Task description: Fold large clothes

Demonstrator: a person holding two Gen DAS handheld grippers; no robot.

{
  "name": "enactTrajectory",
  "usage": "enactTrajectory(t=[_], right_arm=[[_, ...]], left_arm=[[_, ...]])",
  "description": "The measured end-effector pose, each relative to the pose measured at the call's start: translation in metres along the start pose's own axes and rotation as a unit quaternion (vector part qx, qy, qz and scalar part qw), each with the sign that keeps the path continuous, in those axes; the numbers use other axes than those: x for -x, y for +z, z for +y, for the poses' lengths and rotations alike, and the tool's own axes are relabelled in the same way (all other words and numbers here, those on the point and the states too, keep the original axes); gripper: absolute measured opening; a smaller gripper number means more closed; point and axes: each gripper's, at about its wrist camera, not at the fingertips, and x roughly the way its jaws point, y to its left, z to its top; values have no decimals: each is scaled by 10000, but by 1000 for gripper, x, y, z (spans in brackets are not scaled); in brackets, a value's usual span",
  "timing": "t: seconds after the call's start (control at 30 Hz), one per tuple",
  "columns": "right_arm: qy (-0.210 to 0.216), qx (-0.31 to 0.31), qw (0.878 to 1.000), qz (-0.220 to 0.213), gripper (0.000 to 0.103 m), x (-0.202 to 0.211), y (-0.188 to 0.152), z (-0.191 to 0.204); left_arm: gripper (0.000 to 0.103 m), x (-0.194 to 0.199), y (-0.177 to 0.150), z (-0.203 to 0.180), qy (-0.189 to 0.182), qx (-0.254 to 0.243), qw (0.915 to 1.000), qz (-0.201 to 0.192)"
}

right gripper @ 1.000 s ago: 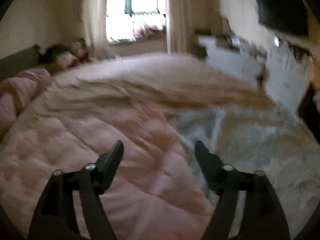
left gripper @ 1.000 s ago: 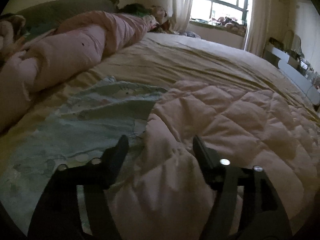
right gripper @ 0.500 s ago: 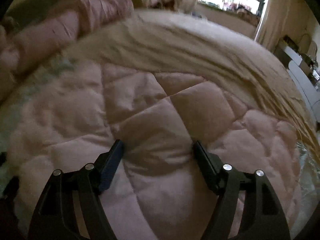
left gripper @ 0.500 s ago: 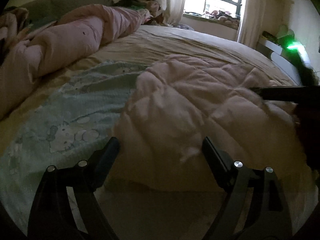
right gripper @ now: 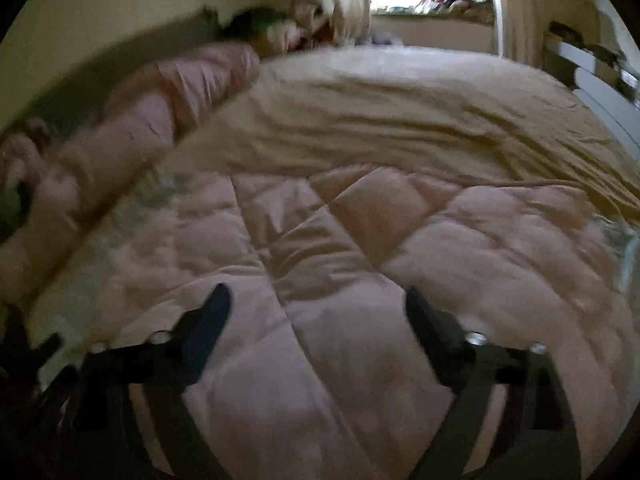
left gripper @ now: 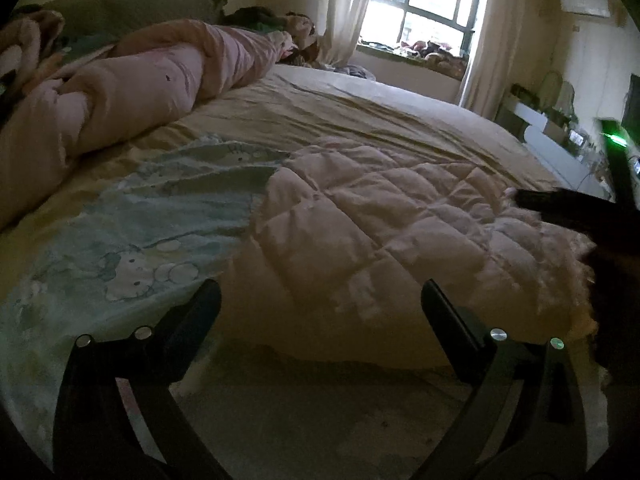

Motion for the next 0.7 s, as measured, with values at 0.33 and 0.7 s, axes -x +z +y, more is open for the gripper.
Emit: enactTrajectory(t=[0.33,0.7], right_arm=[[-539,-655,9939,-701,98,130,-66,-87],[-987,-1150,9867,-581,98,159,-133,-147]], left_arm=[[94,35,-10,9,125,216,9995,-170],[94,55,-33,27,459,383,9982,-88]])
